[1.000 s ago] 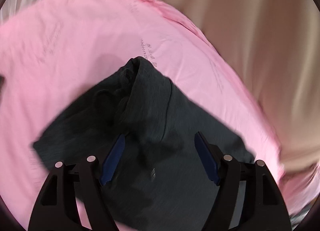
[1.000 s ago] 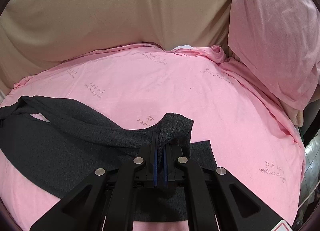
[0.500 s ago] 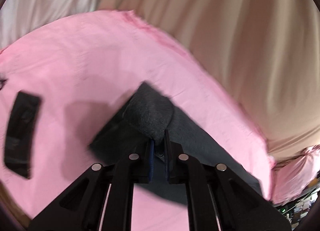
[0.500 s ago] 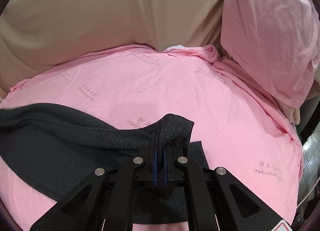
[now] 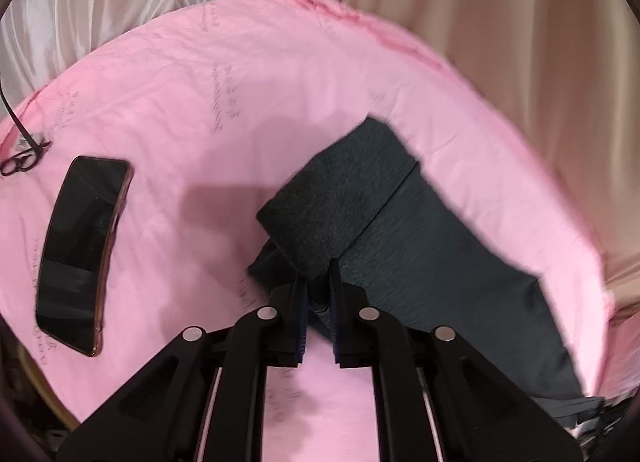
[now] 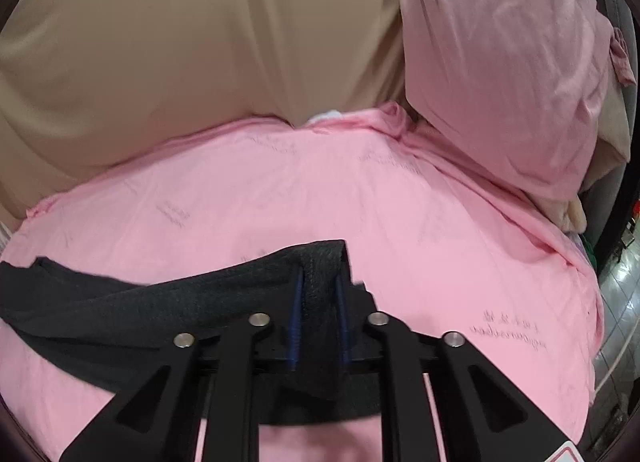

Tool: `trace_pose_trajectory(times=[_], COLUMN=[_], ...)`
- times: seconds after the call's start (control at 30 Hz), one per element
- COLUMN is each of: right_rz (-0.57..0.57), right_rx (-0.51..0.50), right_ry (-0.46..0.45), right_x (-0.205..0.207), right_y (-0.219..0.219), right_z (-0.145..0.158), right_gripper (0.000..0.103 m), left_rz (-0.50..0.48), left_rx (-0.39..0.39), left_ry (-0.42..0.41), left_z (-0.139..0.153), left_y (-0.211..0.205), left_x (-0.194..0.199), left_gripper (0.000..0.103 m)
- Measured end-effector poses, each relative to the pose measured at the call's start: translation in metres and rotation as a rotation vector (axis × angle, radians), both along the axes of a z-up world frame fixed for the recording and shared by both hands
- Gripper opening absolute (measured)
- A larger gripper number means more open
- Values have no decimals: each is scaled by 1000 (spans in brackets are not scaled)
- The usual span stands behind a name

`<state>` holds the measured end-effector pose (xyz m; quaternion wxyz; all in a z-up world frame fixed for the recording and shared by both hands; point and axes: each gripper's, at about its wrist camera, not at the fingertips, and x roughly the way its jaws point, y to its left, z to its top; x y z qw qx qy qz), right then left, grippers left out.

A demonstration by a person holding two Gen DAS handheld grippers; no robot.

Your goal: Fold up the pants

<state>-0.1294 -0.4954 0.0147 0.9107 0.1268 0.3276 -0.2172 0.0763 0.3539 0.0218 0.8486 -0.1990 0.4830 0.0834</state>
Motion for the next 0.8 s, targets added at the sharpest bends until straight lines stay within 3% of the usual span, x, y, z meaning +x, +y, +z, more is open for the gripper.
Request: trace_pose_trajectory(times=[0.1, 0.2, 0.27, 0.33, 0.43, 0.5, 0.53, 0.6, 0.67, 0.77, 0.8], right_rz=[-72, -101, -78, -41, -4, 0, -13, -3, 62, 142, 160], right_rx=[82, 225, 283, 324, 367, 317, 279, 256, 242, 76, 8], right_ry=[7, -100, -143, -174, -173, -133, -108, -74, -42, -263, -298], right_x=[-34, -76, -82, -76, -50, -26, -12, 13, 37, 14, -1], right_y=[-9, -16, -15, -11, -11, -11, -13, -19, -18, 2, 10], right_z=[-24, -23, -17, -12, -13, -14, -15, -20, -14, 45, 58], right_gripper=[27, 30, 45, 55, 56, 63, 73, 73, 7, 4, 4], left_rz=[8, 22, 20, 11, 7, 17, 22, 31, 44, 51, 47], left_rx=[17, 2, 17, 44, 62, 85, 94, 95, 86, 83, 100], left_ry=[35, 25, 1, -8, 12, 29, 41, 49, 49, 58, 63], left_z=[-16, -14, -7, -3, -8, -14, -18, -23, -23, -23, -23], left_y=[-2, 2, 0, -7, -16, -20, -21, -20, -18, -17, -19], left_x=[-9, -23, -27, -25, -14, -10, -7, -5, -5, -5, -5], left_gripper=[16, 16, 17, 22, 25, 26, 26, 26, 26, 26, 26])
